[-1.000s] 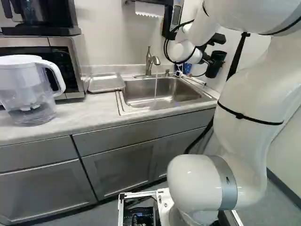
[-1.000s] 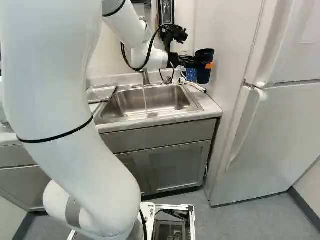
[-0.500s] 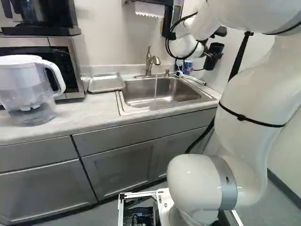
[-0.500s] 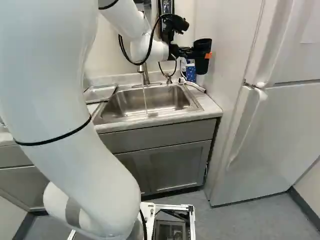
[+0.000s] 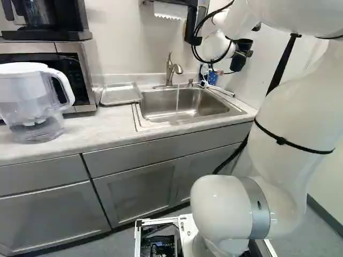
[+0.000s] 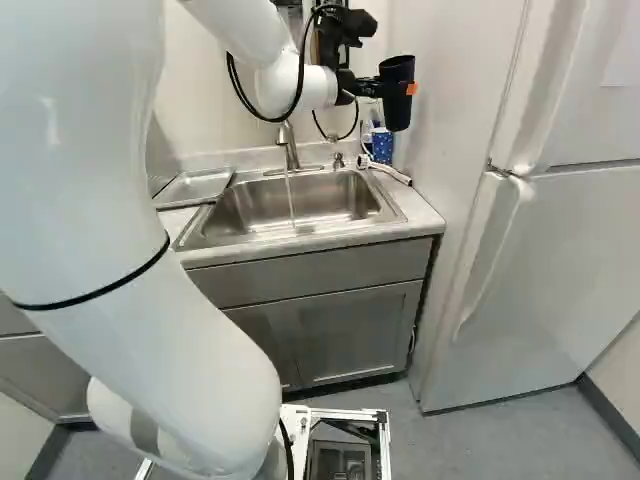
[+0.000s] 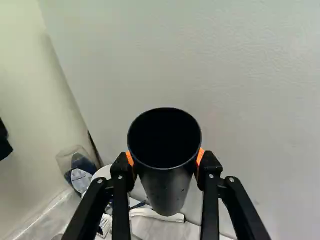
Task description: Rinse the cup and place it in the tray
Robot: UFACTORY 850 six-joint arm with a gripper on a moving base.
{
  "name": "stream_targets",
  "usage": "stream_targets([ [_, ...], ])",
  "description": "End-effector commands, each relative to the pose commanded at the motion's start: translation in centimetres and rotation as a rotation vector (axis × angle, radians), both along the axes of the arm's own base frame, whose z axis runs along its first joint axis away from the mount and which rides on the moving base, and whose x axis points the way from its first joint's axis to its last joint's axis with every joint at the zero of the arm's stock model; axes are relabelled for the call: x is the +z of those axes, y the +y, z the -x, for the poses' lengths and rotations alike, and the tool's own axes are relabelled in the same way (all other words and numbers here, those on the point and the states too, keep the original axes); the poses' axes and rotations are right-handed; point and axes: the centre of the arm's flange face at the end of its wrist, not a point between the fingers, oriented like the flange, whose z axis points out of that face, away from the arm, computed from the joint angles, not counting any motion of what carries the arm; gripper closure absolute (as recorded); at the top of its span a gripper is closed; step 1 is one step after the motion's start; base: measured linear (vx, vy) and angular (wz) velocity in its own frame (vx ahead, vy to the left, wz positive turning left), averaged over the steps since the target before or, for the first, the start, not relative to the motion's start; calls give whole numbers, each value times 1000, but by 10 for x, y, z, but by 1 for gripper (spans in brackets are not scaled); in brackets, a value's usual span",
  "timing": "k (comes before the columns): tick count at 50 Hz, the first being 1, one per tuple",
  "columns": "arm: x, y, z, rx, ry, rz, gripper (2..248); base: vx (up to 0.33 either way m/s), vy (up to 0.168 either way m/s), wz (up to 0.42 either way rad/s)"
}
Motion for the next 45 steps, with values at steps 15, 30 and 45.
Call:
stream_targets([
  [15, 16, 7, 14, 104, -67, -53, 124, 0, 0, 0],
  [30, 31, 16, 13, 212, -70, -54, 124, 0, 0, 0],
  [45, 46, 23, 8, 313, -29, -7, 124, 0, 0, 0],
])
